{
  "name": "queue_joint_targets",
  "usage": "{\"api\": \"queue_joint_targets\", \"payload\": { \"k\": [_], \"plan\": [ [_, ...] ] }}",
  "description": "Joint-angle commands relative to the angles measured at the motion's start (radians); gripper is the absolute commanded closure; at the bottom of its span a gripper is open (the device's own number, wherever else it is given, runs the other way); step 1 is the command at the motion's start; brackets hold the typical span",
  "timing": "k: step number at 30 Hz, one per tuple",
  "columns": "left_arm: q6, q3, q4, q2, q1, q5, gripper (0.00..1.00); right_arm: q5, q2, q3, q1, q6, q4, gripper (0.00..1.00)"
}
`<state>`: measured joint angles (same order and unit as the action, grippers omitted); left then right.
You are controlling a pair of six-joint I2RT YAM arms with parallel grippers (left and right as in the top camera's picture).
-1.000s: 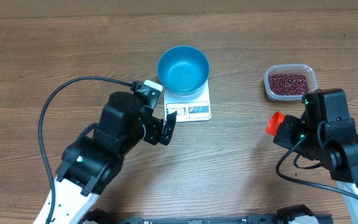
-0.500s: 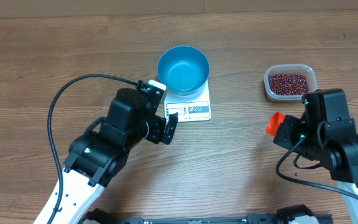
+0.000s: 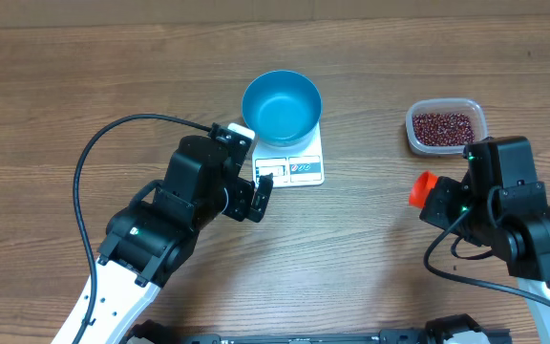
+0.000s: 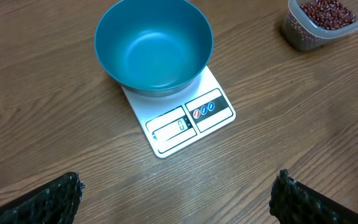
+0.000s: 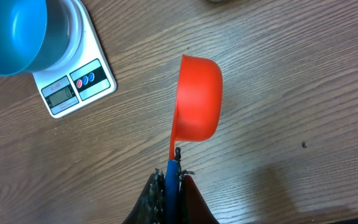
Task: Scoop item into bowl and weigh 150g on scale
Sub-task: 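Move the right gripper with the scoop toward the bean tub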
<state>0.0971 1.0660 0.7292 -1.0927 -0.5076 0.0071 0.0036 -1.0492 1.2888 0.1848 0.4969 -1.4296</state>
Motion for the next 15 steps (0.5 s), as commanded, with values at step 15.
{"api": "queue_joint_targets", "payload": {
  "k": [15],
  "plan": [
    [-0.008,-0.007,0.001,0.001,0.007,-0.011,0.0,0.048,0.005,0.027,0.005,-0.002,-0.002,0.96]
  ]
}}
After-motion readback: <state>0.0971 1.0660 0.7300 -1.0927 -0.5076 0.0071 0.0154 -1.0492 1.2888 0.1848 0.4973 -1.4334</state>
